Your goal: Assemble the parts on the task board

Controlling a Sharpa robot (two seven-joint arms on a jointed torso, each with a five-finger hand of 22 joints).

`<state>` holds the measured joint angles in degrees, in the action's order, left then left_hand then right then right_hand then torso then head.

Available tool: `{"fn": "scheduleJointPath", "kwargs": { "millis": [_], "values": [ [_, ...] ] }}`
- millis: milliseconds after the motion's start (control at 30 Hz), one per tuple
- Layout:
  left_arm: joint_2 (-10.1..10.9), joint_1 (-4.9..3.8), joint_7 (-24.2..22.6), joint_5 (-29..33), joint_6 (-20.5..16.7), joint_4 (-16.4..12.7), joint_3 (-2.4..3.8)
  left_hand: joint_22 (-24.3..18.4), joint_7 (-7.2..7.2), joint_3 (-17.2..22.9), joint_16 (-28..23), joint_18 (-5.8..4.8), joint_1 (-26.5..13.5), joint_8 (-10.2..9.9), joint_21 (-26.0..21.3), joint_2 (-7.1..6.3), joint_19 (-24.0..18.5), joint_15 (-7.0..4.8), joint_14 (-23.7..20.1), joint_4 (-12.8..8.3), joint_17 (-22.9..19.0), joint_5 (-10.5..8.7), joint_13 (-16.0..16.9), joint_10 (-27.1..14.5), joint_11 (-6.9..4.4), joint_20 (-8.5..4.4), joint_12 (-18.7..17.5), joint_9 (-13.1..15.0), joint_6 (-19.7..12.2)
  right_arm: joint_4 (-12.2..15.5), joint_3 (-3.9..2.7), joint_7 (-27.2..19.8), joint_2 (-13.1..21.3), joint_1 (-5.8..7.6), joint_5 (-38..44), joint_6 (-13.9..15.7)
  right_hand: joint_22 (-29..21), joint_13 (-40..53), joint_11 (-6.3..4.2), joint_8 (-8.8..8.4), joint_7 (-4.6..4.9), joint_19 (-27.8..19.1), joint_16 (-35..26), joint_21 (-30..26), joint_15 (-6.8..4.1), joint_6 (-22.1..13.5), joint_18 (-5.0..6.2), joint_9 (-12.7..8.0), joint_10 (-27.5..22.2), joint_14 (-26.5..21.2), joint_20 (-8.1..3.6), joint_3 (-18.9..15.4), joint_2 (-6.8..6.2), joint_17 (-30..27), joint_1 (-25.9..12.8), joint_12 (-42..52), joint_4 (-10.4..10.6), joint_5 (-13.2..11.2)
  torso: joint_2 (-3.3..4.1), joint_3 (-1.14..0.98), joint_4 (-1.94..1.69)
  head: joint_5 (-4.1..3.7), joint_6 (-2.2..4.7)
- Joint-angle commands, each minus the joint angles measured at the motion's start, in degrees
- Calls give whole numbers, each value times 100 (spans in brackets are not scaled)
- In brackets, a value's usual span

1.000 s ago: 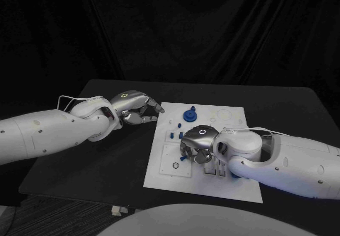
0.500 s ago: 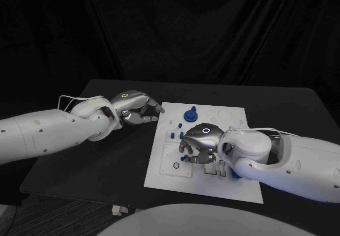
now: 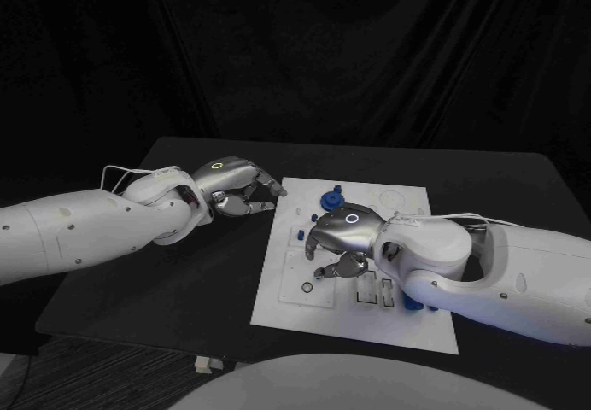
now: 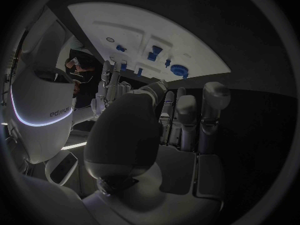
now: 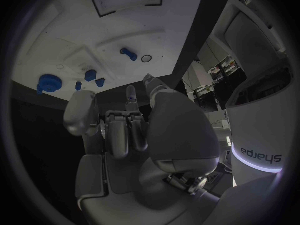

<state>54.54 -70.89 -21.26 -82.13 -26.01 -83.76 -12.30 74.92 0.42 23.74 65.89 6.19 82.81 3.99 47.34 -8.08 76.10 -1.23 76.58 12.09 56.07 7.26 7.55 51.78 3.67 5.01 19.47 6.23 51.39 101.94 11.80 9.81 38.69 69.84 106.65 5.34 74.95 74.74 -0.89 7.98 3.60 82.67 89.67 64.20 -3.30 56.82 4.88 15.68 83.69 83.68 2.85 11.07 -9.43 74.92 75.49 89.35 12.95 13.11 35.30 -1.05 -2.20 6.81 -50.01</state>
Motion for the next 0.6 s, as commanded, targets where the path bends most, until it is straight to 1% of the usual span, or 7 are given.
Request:
{"fn": "scheduleJointPath", "kwargs": {
  "millis": [33, 67, 100, 133, 233, 367, 600],
  "values": [
    [-8, 7, -56, 39, -9, -11, 5, 590, 46, 24, -37, 66, -7, -20, -40, 53, -44, -8, -44, 5, -5, 34, 5, 13, 13, -7, 19, -5, 1, -9, -2, 74, -55, 2, 245, -162, 1187, 1526, 10, 45, -19, 317, 33, 1171, -48, 71, -237, 75, 631, 632, -51, 7, -51, 1508, 181, 65, -23, 403, 1, -1, 2, -8, 1],
    [-10, 7, -57, 39, -8, -9, 5, 590, 46, 24, -37, 66, -7, -20, -40, 53, -44, -8, -44, 5, -5, 34, 5, 13, 13, -7, 19, -5, 1, -12, -2, 89, -74, -3, 288, -211, 1212, 1526, 22, 56, -20, 351, 33, 1332, -71, 89, -257, 107, 631, 632, -74, 14, -40, 1508, 199, 65, -4, 483, 0, -1, 4, -10, 1],
    [-12, 7, -59, 39, -8, -8, 5, 590, 46, 24, -37, 66, -7, -20, -40, 53, -44, -8, -44, 5, -5, 34, 5, 13, 13, -7, 19, -5, 1, -16, -2, 112, -99, -10, 337, -269, 1293, 1526, 1, 72, -18, 452, 33, 1724, -98, 113, -322, 160, 631, 632, -94, 2, -88, 1508, 252, 65, 16, 563, -1, -2, 4, -17, 1],
    [-13, 7, -60, 39, -8, -8, 5, 590, 46, 24, -37, 66, -7, -20, -40, 53, -44, -8, -44, 5, -5, 34, 5, 13, 13, -7, 19, -5, 1, -19, -2, 121, -109, -13, 353, -291, 1314, 1526, 4, 70, -39, 478, 33, 1817, -106, 110, -338, 170, 631, 632, -97, 0, -93, 1508, 262, 65, 25, 567, -1, -1, 4, -20, 1],
    [-20, 7, -64, 39, -7, -5, 5, 590, 46, 24, -37, 66, -7, -20, -40, 53, -44, -8, -44, 5, -5, 34, 5, 13, 13, -7, 19, -5, 1, -40, -2, 186, -170, -40, 430, -442, 1402, 1526, -2, 41, -29, 595, 33, 2196, -118, 59, -408, 209, 631, 632, -113, -26, -119, 1508, 282, 65, 104, 565, -4, 0, 5, -24, 1],
    [-24, 7, -67, 39, -3, -2, 5, 592, 47, 26, -42, 65, -4, -19, -35, 52, -42, -8, -46, 3, -10, 36, 5, 10, 13, -7, 21, -6, 2, -71, -2, 268, -227, -97, 472, -550, 1454, 1526, 41, -1, 9, 663, 33, 2400, -108, -18, -448, 242, 631, 632, -102, -33, -126, 1508, 323, 65, 150, 612, -1, 0, 5, -24, 1],
    [-29, 7, -72, 39, 2, 2, 5, 592, 47, 26, -42, 65, -4, -19, -35, 52, -42, -8, -46, 3, -10, 36, 5, 10, 13, -7, 21, -6, 2, -116, -2, 387, -297, -212, 558, -678, 1469, 1526, 110, 19, 56, 683, 33, 2461, -61, -24, -461, 315, 631, 632, -69, -56, -139, 1508, 334, 65, 175, 675, 0, 0, 5, -13, 1]
  ]
}}
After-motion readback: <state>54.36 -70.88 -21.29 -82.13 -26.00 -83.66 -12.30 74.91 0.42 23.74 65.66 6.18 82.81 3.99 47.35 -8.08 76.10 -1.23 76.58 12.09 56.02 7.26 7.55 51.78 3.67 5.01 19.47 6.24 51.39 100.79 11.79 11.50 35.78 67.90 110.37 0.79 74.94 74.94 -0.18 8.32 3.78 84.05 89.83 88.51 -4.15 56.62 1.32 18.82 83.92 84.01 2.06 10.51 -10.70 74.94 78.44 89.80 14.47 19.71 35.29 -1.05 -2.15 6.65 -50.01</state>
